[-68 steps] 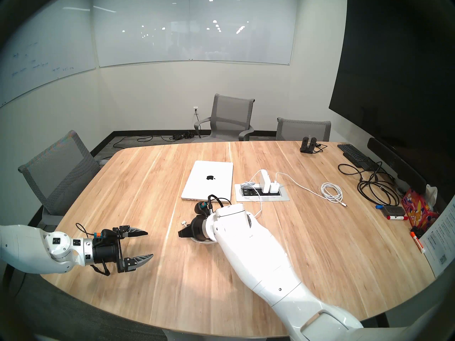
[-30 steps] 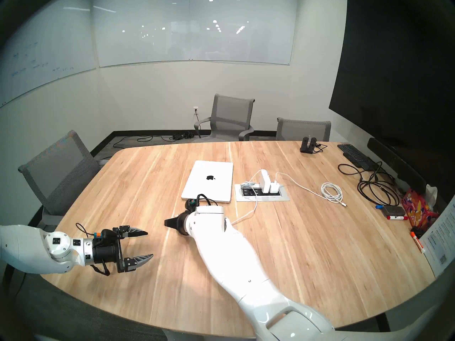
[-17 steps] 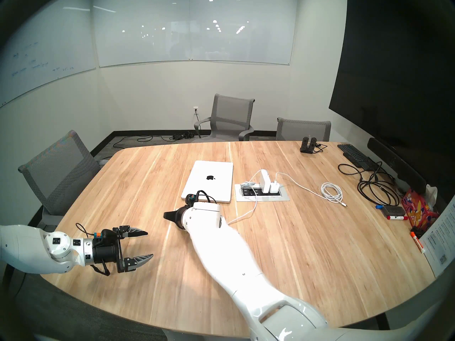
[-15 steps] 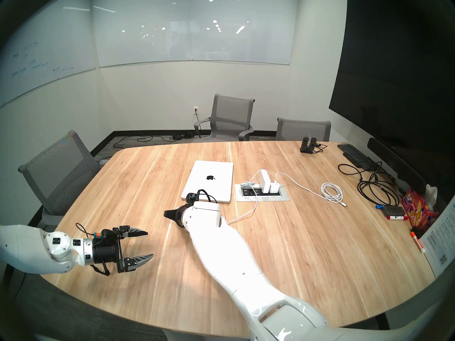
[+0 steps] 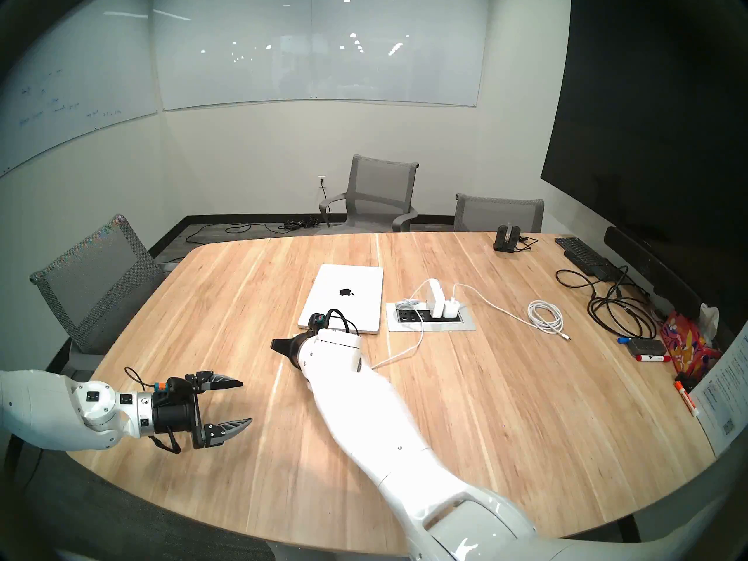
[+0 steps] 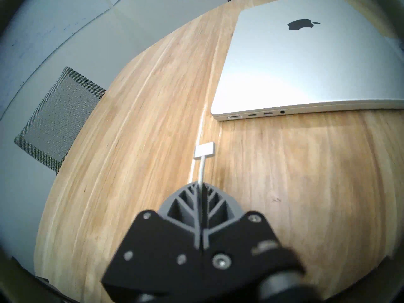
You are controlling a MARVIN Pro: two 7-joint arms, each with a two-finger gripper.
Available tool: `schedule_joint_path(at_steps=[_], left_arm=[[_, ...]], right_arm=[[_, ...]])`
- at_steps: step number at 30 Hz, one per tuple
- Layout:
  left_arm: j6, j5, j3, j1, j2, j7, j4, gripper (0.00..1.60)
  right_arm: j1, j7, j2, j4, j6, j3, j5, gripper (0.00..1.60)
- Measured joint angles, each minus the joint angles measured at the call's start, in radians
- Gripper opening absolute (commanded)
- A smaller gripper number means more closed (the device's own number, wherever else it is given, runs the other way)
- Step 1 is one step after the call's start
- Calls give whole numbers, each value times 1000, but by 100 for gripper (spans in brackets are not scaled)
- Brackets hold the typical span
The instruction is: Plug the charging cable into the port of a MacBook
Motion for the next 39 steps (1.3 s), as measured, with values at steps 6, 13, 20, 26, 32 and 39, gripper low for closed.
schedule_joint_path(at_steps=[6,13,20,26,32,39], left_arm=[[0,0,0,0,0,0,0,160],[0,0,0,0,0,0,0,160],[0,0,0,0,0,0,0,160],[0,0,0,0,0,0,0,160],[0,0,0,0,0,0,0,160],[0,0,0,0,0,0,0,160]], right_arm=[[1,-15,-2,14,-25,-3,12,0],[4,-19,-5,38,-53,-10,18,0],[12,-3,-10,84,-87,-13,19,0],[21,6,-15,105,-111,-14,19,0],[29,13,-17,121,-130,-15,14,0],[35,15,-17,131,-141,-15,10,0]])
